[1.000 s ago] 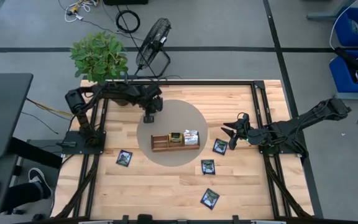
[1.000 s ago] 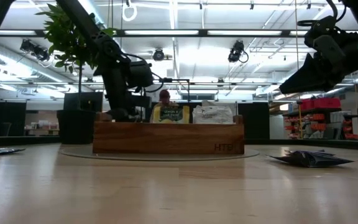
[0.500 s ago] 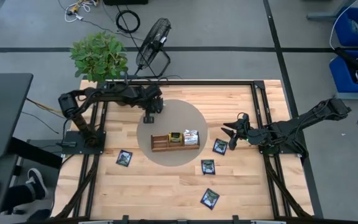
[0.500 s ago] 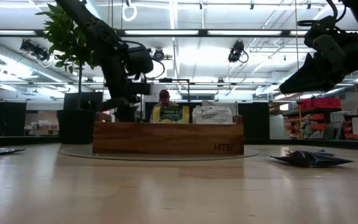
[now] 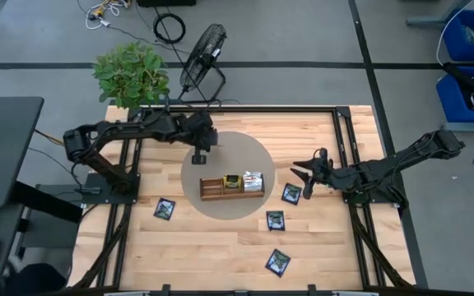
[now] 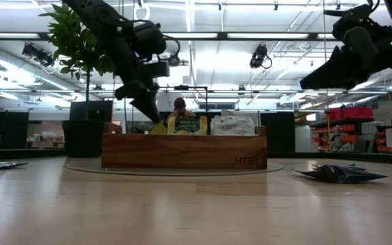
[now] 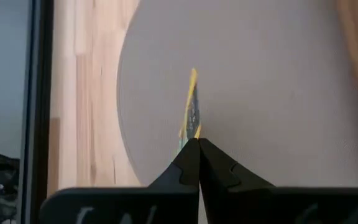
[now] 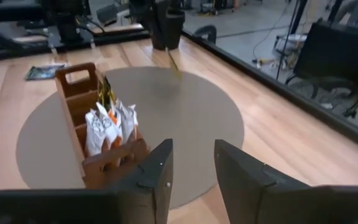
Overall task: Pick & Place Tea
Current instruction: Put the yellow tea bag into the middle section of the wooden organizer
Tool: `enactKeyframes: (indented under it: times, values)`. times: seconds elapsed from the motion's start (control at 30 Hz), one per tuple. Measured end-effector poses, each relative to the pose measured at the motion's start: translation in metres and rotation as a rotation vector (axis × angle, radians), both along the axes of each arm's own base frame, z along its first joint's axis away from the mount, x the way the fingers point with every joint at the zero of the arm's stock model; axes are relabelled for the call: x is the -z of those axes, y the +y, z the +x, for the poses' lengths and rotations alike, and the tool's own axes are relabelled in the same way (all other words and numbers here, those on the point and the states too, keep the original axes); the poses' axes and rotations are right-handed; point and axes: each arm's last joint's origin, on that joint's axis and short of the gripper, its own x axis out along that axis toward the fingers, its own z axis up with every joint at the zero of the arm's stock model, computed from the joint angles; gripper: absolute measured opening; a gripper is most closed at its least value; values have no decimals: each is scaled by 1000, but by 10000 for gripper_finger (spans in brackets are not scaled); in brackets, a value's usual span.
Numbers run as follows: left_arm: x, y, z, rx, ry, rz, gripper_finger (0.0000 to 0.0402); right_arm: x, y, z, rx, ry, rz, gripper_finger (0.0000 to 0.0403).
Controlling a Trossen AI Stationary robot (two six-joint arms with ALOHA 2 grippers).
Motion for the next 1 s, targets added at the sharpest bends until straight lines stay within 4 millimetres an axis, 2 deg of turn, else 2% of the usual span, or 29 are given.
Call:
enactKeyframes:
  times: [0.33,0.57,0.77,1.0]
  values:
    - [-11,-6,7,28,-101,23,0,-16,-2,6,-39,-89,-123,133]
    - [-14,-8,11,46,-154,6,0,-16,-13,12,-54,-95,-132,184]
    - [-25,-15,19,84,-200,-12,0,-15,-24,26,-64,-91,-160,226]
    - [-48,-27,33,142,-263,1,0,-32,-32,54,-131,-49,-206,227]
